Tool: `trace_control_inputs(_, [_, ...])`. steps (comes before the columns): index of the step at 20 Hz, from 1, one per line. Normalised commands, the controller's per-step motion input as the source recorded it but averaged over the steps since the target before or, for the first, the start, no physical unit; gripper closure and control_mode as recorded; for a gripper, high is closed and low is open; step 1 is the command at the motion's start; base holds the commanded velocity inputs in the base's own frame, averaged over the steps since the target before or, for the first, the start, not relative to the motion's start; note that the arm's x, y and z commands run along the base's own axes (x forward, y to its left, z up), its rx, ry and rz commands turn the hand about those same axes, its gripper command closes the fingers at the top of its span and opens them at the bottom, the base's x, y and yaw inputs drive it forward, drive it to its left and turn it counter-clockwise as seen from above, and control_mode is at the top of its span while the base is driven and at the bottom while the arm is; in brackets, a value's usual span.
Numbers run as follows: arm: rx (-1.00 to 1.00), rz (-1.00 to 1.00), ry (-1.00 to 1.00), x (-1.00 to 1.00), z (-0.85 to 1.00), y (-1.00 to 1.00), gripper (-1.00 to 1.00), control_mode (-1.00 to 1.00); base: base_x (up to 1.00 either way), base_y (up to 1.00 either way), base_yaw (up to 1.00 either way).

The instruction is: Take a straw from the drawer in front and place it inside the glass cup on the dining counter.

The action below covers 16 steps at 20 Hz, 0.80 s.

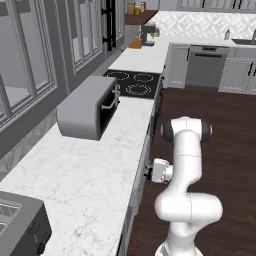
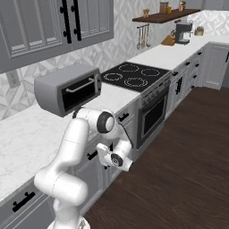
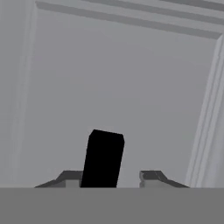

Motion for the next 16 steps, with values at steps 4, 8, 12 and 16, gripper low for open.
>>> trace_control_inputs(4, [0.11,0.01,-0.01,-0.58,0.06,-1.00,1.00,-1.00,0.00,0.00,0.00])
trace_control_inputs(8, [0.09,0.01,0.00,-0.54,0.09,-1.00,1.00,-1.00,0.00,0.00,0.00])
trace_control_inputs(12, [0.05,0.01,0.00,-0.41,0.06,-1.00,1.00,-1.00,0.00,0.00,0.00])
trace_control_inputs(16, [0.00,0.04,0.00,-0.35,0.03,-1.00,1.00,-1.00,0.00,0.00,0.00])
